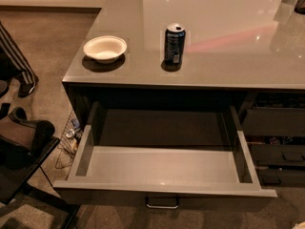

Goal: Close top drawer

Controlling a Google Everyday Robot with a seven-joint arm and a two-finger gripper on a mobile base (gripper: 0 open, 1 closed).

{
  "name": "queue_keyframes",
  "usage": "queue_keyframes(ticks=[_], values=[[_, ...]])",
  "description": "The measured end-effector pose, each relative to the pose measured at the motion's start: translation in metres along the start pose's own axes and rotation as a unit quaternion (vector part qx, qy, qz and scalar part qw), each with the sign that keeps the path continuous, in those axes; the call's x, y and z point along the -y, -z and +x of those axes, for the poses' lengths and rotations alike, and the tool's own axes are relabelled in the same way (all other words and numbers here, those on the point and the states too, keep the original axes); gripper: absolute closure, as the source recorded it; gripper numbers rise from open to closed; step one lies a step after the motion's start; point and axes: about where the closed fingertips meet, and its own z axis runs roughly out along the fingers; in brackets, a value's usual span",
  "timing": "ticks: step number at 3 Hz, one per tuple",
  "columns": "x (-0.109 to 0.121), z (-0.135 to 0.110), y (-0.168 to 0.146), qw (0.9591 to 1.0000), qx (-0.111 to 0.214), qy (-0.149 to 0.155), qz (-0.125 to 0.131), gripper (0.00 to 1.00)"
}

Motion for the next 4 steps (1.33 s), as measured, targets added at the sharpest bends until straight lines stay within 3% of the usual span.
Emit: queue_keyframes(ticks=[1, 2, 3, 4], values=[[-0.045, 0.000, -0.048, 0.9993, -0.008, 0.003, -0.037, 1.00], [-0.084, 0.002, -0.114, 0.9962, 0.021, 0.007, -0.085, 1.00], [-0.080, -0.008, -0.175, 0.9928, 0.059, 0.022, -0.103, 1.00], [-0.051, -0.022, -0.232, 0.9891, 0.092, 0.042, -0.107, 1.00]])
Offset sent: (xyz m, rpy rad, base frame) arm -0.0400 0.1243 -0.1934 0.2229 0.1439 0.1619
